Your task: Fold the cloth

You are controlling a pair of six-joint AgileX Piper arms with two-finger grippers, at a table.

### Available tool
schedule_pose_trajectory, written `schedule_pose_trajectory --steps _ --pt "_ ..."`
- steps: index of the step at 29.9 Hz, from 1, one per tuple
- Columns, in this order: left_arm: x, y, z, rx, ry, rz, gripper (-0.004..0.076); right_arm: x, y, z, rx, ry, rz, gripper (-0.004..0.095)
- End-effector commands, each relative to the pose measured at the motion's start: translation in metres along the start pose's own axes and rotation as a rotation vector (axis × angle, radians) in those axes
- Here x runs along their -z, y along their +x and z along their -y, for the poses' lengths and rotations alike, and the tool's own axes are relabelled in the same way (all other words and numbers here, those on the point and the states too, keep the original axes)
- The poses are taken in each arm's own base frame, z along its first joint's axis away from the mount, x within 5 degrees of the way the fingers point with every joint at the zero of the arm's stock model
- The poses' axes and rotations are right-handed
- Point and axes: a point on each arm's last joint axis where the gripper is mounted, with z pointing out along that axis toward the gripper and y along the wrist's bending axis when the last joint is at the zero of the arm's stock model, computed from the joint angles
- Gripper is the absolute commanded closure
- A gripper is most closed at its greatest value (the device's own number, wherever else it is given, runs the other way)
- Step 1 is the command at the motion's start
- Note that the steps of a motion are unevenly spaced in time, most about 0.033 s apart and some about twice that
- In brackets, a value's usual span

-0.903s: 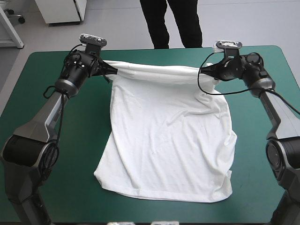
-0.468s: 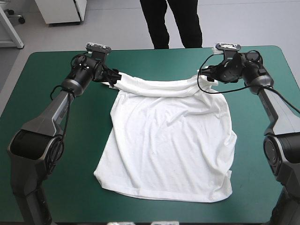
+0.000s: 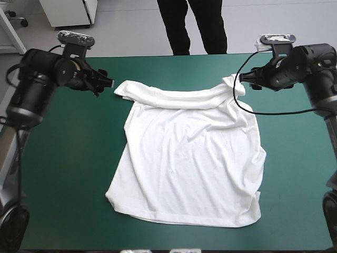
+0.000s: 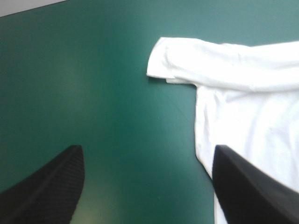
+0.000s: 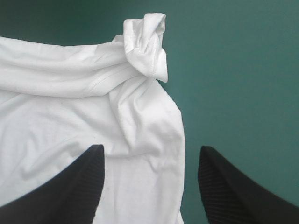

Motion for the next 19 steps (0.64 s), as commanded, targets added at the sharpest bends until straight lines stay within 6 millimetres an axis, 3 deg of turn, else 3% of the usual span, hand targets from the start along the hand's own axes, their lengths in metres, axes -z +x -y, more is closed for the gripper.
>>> schedule_pose_trajectory --steps 1,7,12,19 --pt "0.060 0.017 -0.005 0.012 0.046 0.039 0.0205 0.062 0.003 0.000 0.012 -0.006 0.139 0.0355" --pt "0.099 0.061 0.001 -0.004 0.098 0.040 0.0260 0.111 0.018 0.000 0.014 0.004 0.209 0.0355" --pt "0.093 0.099 0.018 -0.073 0.158 -0.039 0.0324 0.129 0.026 0.002 0.010 0.019 0.231 0.0355" --pt "0.050 0.145 0.041 -0.105 0.195 -0.258 0.0327 0.114 0.033 0.003 -0.017 0.021 0.166 0.0355"
